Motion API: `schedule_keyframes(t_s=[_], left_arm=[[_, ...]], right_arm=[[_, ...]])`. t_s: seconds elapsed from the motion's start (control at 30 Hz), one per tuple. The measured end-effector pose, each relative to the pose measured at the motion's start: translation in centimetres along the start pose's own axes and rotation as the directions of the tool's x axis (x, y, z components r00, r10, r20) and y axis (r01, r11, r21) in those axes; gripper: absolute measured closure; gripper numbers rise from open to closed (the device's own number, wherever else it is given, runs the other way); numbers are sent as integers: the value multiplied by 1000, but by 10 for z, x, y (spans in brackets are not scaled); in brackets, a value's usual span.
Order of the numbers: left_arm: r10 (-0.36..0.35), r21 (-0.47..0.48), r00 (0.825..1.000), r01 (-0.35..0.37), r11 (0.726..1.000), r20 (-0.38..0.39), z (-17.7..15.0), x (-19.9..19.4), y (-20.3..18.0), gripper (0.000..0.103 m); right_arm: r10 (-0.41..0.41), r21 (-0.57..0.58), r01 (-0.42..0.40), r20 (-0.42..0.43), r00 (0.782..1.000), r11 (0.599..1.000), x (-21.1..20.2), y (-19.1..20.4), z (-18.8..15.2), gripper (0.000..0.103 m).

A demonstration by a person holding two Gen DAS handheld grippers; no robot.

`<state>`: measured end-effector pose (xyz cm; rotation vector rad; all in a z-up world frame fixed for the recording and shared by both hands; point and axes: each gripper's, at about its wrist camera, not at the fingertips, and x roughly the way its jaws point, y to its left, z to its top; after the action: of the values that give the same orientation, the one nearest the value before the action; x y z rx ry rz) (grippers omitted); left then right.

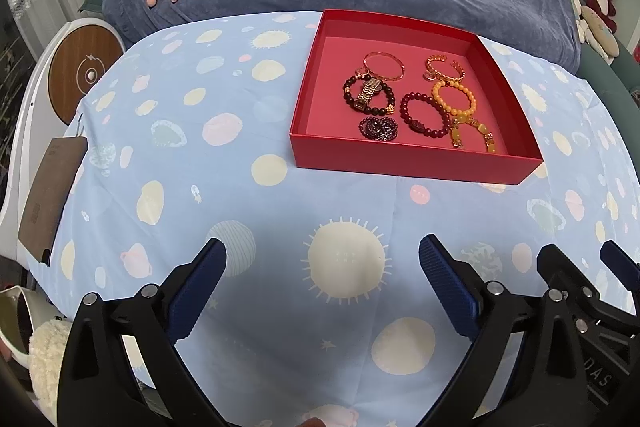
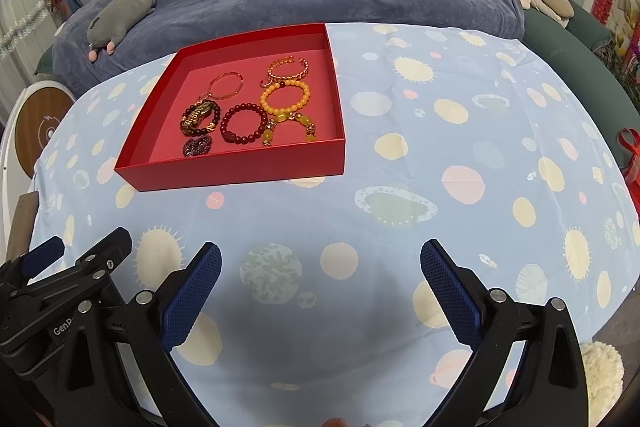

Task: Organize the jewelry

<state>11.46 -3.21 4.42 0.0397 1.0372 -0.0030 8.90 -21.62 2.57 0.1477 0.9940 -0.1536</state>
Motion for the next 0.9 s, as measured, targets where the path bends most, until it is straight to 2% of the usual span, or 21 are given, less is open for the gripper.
schedule_keyframes(t_s=[0.9], left_arm=[[1, -23, 1000, -1, 1000, 10, -1, -7, 0, 10]], right_arm=[[4, 11, -4, 6, 1000, 1000, -4, -3, -2, 7]])
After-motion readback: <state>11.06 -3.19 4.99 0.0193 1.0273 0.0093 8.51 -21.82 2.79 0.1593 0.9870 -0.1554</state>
